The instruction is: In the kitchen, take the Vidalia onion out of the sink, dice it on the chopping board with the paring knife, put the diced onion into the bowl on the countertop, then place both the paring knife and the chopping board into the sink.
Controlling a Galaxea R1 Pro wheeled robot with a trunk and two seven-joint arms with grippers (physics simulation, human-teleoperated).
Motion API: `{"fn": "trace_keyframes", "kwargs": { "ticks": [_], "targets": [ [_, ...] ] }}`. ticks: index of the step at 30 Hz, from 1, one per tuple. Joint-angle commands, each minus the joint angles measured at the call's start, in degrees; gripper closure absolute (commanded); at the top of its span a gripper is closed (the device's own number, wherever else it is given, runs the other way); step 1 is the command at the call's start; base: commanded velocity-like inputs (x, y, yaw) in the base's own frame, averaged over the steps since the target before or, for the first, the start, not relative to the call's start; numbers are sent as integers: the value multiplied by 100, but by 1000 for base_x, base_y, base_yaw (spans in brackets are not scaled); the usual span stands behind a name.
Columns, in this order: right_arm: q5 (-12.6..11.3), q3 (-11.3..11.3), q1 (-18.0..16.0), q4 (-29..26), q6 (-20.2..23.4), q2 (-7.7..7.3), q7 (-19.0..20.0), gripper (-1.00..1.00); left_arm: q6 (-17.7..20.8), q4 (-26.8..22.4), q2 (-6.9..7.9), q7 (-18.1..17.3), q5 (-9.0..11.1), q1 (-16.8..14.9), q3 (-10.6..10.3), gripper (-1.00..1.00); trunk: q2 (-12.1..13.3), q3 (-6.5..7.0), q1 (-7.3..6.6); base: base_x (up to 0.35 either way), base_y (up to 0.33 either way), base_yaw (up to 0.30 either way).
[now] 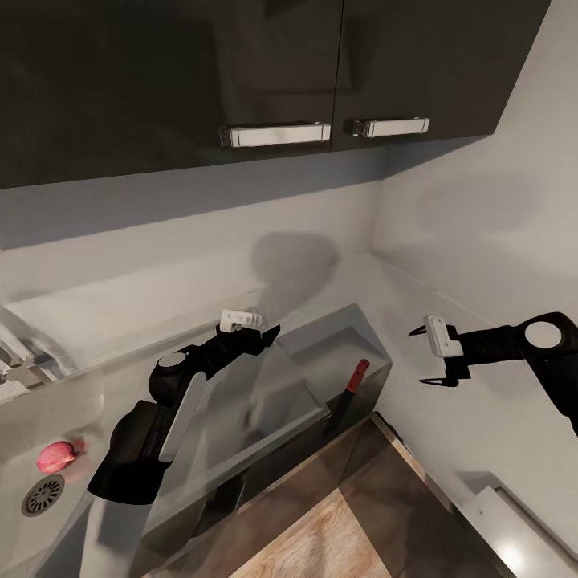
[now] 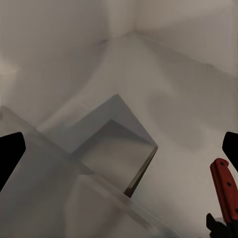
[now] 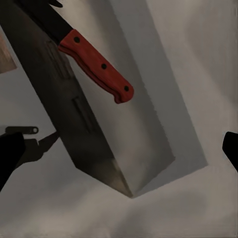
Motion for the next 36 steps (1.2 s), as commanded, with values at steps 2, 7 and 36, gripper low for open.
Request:
{"fn": "trace_keyframes", "kwargs": {
  "ticks": [2, 7, 36],
  "targets": [
    [27, -6, -7, -4, -62, -4, 13, -100, 35, -5, -2, -12, 14, -5, 6, -100, -12, -11, 4, 0, 0, 0],
    [33, -5, -7, -4, -57, -4, 10, -100, 35, -5, -2, -11, 13, -5, 2, -100, -12, -11, 4, 0, 0, 0],
    [104, -82, -7, -4, 103, 226, 77, -100, 35, -5, -5, -5, 14, -5, -2, -100, -12, -11, 4, 0, 0, 0]
  ]
}}
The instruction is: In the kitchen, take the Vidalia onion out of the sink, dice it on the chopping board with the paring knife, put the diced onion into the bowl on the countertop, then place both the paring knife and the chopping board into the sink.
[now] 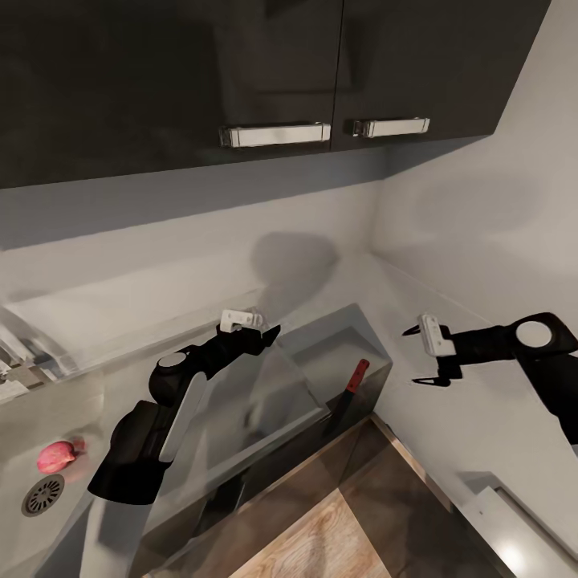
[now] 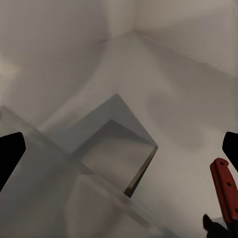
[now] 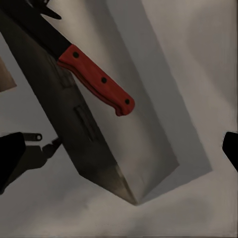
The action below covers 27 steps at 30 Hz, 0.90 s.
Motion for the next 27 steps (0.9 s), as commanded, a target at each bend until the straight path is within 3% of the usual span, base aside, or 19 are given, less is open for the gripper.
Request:
{"fn": "trace_keyframes", "kwargs": {
  "ticks": [1, 15, 27],
  "targets": [
    [29, 4, -7, -4, -51, -4, 4, -100, 35, -5, -2, -10, 14, -5, 6, -100, -12, -11, 4, 0, 0, 0],
    [46, -203, -7, -184, -24, -5, 14, -100, 35, 4, -4, -10, 14, -5, 6, -100, -12, -11, 4, 0, 0, 5],
    [62, -230, -7, -439, -21, -5, 10, -100, 29, 4, 0, -18, 14, -5, 6, -100, -12, -17, 4, 0, 0, 213]
  ]
}}
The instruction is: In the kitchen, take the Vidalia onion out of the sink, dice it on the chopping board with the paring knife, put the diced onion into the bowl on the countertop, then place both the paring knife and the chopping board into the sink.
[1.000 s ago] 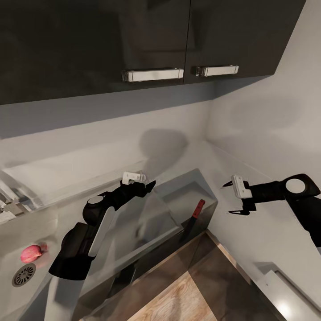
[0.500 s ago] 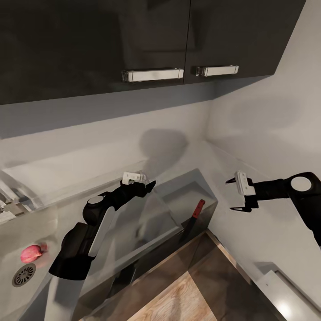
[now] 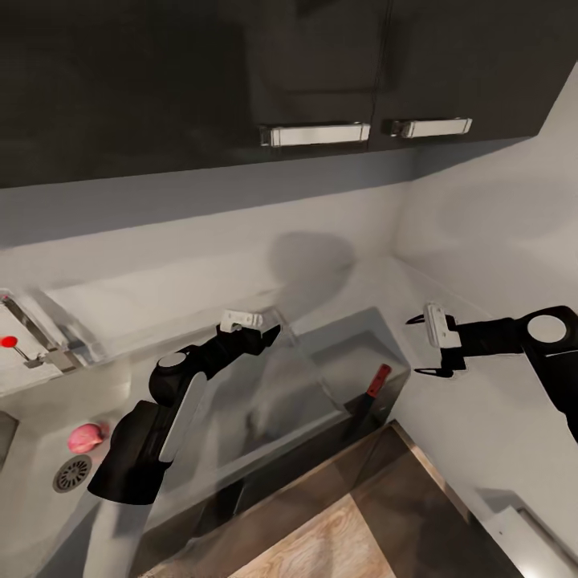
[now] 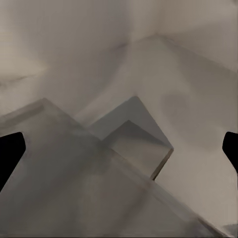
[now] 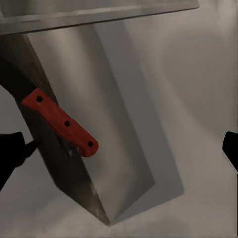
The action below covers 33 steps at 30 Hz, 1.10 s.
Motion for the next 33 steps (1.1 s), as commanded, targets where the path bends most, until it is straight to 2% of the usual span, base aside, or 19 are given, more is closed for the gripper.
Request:
{"fn": "trace_keyframes", "kwargs": {
  "ticks": [1, 10, 23, 25, 30, 33],
  "targets": [
    [30, 6, -5, -12, -61, -5, -1, -100, 13, -3, -3, -8, 11, -6, 5, -100, -12, -12, 3, 0, -20, 78],
    [31, -2, -5, -81, -54, -5, -4, -100, -141, -3, -3, -3, 13, -6, 5, -100, -12, -13, 3, 0, -161, 15],
    [31, -22, -5, -106, -69, -5, -6, -100, -145, -3, -3, -3, 13, -6, 5, -100, -12, -13, 3, 0, -14, 0],
    [-35, 44, 60, -171, -90, -70, -71, -100, -109, -69, -68, -69, 82, 60, -61, -100, -12, -13, 3, 0, 0, 0],
    [-195, 204, 136, -299, -42, -231, -63, -100, -90, -31, -68, -73, 142, 221, -222, -100, -12, -13, 3, 0, 0, 0],
    [-291, 301, 234, -247, -29, -132, 34, -100, -29, 11, -54, -73, 142, 317, -281, -100, -12, -13, 3, 0, 0, 0]
  ]
}}
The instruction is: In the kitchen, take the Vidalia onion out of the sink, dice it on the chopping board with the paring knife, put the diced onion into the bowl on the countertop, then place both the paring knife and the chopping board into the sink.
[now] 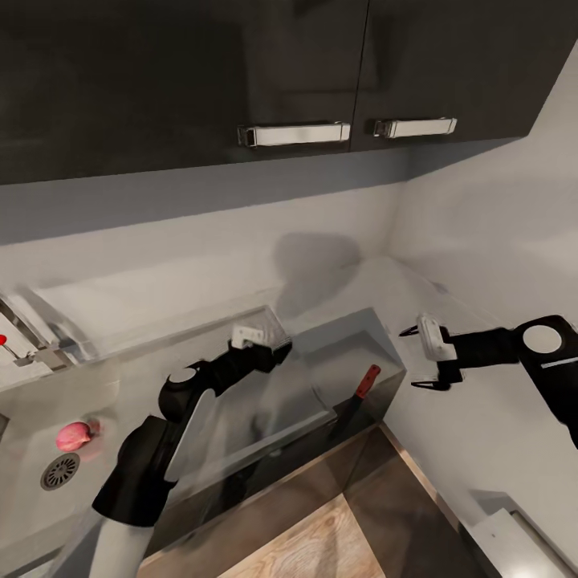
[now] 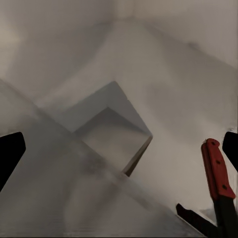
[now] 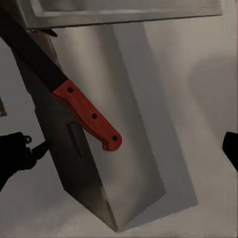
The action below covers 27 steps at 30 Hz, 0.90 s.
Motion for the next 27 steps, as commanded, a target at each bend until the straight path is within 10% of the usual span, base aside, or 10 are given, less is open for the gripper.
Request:
{"fn": "trace_keyframes", "kwargs": {
  "ticks": [1, 9, 26, 27],
  "targets": [
    [-4, 41, 26, 6, -61, 29, 34, -100, 50, 9, 0, -9, 17, 28, -6, -100, -12, -11, 3, 0, 0, 0],
    [-261, 284, 86, 17, -43, 86, 275, -100, 105, -38, 7, -9, 17, 285, 62, -100, -12, -11, 3, 0, 0, 0],
    [-807, -263, 67, 13, -57, 84, 571, -100, 545, -412, -23, -44, 8, 272, 145, -100, -12, -11, 3, 0, 0, 0],
    [-1415, -792, 64, 13, -48, 90, 348, -100, 471, -408, -9, -48, 8, 261, 127, -100, -12, -11, 3, 0, 0, 0]
  ]
}}
